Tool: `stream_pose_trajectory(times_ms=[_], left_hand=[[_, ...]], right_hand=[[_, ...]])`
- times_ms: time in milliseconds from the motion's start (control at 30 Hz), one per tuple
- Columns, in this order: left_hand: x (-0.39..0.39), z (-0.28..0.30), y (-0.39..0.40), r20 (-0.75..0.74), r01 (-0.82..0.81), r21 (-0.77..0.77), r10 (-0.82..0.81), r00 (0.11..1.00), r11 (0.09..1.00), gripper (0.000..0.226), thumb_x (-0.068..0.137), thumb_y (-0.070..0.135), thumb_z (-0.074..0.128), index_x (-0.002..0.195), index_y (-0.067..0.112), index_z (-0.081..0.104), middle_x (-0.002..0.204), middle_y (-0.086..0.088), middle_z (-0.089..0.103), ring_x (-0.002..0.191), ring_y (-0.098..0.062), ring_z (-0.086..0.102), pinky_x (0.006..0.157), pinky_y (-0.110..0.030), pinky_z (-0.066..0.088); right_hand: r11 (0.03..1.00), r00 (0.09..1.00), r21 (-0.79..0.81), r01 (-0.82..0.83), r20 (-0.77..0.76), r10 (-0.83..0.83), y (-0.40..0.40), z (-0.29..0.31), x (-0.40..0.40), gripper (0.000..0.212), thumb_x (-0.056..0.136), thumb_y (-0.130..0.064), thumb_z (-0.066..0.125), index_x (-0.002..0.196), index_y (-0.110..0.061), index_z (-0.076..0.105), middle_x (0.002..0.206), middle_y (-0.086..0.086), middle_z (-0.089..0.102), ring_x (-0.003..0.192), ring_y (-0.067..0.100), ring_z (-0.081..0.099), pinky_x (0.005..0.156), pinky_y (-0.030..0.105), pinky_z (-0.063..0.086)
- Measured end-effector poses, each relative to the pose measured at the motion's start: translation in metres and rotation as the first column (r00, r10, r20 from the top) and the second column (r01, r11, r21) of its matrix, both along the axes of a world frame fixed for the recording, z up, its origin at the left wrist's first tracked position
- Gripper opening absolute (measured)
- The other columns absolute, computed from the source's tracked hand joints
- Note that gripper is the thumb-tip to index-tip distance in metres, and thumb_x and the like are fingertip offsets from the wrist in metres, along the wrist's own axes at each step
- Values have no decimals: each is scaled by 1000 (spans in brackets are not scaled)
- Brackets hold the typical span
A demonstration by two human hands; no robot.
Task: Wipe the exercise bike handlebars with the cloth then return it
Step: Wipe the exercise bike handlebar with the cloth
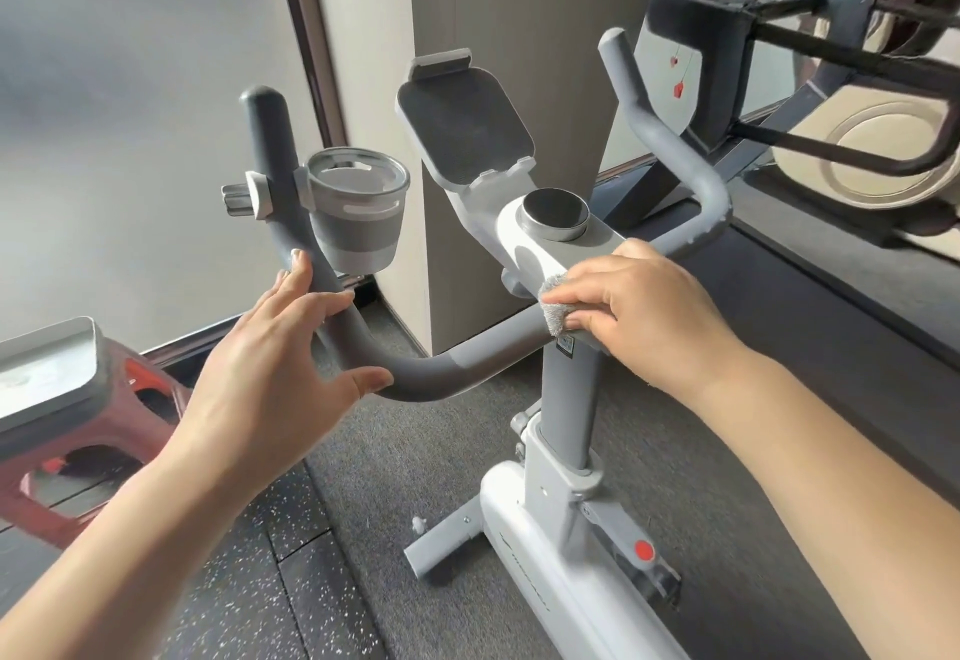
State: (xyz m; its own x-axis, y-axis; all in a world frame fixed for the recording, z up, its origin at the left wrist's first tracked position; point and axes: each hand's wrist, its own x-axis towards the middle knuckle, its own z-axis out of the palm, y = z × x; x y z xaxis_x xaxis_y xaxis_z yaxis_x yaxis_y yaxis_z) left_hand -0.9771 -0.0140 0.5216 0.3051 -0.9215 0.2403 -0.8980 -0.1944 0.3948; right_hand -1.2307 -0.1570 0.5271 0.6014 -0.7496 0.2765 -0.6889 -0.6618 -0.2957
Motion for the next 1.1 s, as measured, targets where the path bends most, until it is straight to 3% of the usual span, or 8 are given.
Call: stream_pose_trajectory(times_ms=[133,333,433,500,600,767,967,1100], left_hand=[[0,0,0,-6,-2,3,2,1000,1000,75,67,47,76,133,27,47,156,4,14,140,-15,23,108,-32,26],[2,0,1,-4,17,6,-17,1000,1000,77,68,51,73,135,29,43,156,3,11,141,-16,22,108,-30,24],[5,-1,1,0,44,-5,-44,999,999,78,68,54,72,135,28,42,157,2,11,141,-14,19,109,-26,21],[8,-4,1,-1,63,-23,-63,998,998,78,66,55,72,133,27,43,156,2,12,142,-12,18,109,-23,18],[12,-9,2,1,80,-67,-80,997,995,78,63,55,74,126,21,44,155,-1,19,140,-15,24,107,-22,21],[13,-13,3,-22,86,-125,-89,996,988,76,60,54,76,119,16,45,153,-1,23,138,-17,29,103,-24,28],[18,-19,1,-90,75,-148,-89,992,986,91,57,54,78,128,9,42,148,4,35,135,-13,33,93,-9,21],[18,-25,1,-176,69,-150,-96,980,986,103,56,50,79,135,3,35,143,2,42,134,-10,32,93,-5,16]], right_hand=[[988,991,98,-123,70,116,14,-1,23,28,79,-22,72,102,-37,73,104,-22,68,98,9,48,90,32,44],[954,973,190,-230,26,230,28,1,67,23,82,-33,69,104,-38,71,101,-18,70,97,8,51,88,31,45],[922,975,324,-213,7,222,30,6,82,20,83,-35,68,102,-38,71,99,-17,70,94,0,55,83,18,44],[866,978,454,-207,127,167,32,11,92,16,82,-29,70,98,-32,73,97,-14,72,92,-2,61,83,12,45],[856,953,490,-165,304,10,22,10,108,10,82,-29,72,91,-25,70,98,-10,70,97,3,63,89,20,47],[815,958,565,-126,283,-49,11,-6,142,22,79,-41,72,88,-22,64,101,2,68,98,16,63,95,38,48],[731,974,656,-190,220,56,5,-5,145,16,82,-34,71,78,-24,59,82,-6,62,78,9,57,85,33,47],[708,944,676,-204,326,-39,0,-5,158,18,80,-32,73,75,-22,59,81,-1,65,78,12,59,84,35,49]])
